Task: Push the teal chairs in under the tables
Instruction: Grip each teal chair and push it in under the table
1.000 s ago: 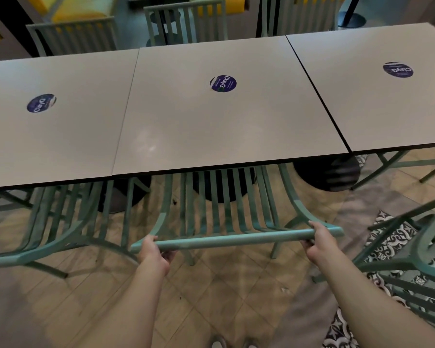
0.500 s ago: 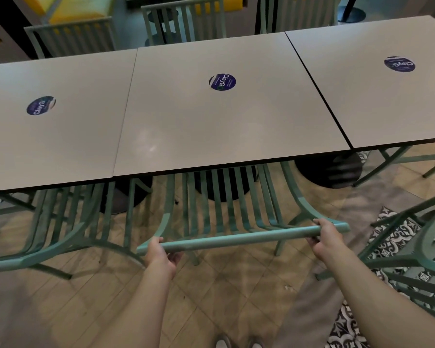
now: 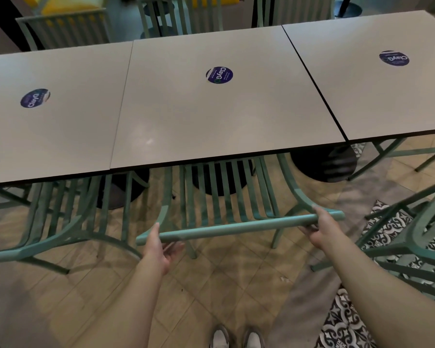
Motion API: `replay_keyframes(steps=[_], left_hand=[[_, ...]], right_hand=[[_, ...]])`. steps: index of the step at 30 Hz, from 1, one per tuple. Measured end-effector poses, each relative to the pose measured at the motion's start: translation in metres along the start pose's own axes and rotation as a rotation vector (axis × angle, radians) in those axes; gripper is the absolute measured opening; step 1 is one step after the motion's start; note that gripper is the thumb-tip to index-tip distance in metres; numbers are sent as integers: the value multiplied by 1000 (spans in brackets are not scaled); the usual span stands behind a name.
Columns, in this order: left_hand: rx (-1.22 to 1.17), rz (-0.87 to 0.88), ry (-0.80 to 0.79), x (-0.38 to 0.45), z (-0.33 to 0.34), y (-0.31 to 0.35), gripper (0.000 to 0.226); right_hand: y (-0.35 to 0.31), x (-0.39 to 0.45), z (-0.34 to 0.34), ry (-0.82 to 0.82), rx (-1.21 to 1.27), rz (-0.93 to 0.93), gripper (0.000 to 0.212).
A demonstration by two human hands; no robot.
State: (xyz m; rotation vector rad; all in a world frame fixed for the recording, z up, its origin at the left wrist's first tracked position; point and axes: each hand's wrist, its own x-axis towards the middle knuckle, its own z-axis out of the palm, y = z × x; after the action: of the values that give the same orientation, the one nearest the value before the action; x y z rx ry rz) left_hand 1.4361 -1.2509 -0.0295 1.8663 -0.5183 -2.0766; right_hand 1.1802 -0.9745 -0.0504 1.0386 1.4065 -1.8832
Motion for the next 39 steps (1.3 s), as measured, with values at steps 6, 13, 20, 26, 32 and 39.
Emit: replay_keyframes(steps=[6,13,20,26,32,39], left_hand=[[294,72,-136,-11,-15,-18,73],[697,-67,-456,-62,40,-123,40],[1005,-91,-636,-118,114,-232,57],[1119,-41,-736,-185,186,-336,63],[1195,-29,-784,-225,230,-413,63],[914,-191,-629,-222,287,-462,68]], right_hand=[[13,-43,-53,-179,-50,-98,55],[22,-90,-204,119,202,-184,101],[-2,-110,-343,314,501,-309,85],[-29,-110,-439,370,698,-323,79],[-66,-111,-510,432,871,-363,68],[-85,-88,-556,527,951,-270,65]])
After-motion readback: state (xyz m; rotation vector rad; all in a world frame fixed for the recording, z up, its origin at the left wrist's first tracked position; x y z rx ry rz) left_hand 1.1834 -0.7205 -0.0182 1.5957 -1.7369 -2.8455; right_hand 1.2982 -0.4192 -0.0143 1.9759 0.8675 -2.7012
